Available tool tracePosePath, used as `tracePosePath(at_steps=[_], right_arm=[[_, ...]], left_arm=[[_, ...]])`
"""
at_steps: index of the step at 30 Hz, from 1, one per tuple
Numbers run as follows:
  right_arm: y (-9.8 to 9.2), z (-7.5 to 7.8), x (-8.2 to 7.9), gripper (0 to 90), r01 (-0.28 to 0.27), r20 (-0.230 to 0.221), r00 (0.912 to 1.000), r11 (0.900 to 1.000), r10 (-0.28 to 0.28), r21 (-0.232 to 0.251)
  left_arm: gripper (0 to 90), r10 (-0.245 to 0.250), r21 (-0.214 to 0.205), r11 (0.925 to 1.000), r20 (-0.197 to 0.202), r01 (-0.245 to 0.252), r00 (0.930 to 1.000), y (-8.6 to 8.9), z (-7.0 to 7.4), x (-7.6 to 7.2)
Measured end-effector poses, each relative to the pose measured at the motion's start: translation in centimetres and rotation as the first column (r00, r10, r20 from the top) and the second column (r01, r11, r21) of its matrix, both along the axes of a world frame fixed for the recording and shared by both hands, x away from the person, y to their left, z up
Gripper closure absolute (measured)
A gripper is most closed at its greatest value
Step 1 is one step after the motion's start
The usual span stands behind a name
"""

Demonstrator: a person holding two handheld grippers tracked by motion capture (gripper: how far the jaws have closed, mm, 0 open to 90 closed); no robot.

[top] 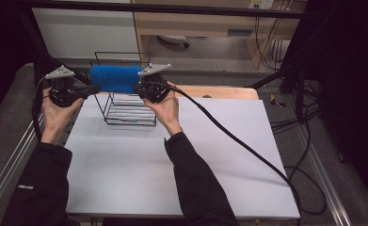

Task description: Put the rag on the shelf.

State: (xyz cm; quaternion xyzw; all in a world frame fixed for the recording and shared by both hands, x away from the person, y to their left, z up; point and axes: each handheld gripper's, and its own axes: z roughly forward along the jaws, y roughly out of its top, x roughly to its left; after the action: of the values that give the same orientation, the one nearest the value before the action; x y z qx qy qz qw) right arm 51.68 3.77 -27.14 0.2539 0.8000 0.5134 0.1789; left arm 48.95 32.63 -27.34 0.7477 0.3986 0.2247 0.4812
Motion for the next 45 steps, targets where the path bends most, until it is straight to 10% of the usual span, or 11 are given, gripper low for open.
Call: tracePosePath(at_steps=[19,45], right_arm=[[-7.4,1.4,-4.0,18.0,0.053,-0.042,0.9978,0.9976,-0.052,0.043],[-23.6,-8.4,-9.6,0.6,0.235,-0.172,0.9580,0.9718,-0.229,0.016]], left_arm=[[41.2,-0.008,0.038,0.9992,-0.052,0.010,0.9986,-0.2,-2.5,-3.8],[8.3,-0.101,0.074,0.9909,-0.146,0.113,0.9841,-5.1,-12.4,-8.1]])
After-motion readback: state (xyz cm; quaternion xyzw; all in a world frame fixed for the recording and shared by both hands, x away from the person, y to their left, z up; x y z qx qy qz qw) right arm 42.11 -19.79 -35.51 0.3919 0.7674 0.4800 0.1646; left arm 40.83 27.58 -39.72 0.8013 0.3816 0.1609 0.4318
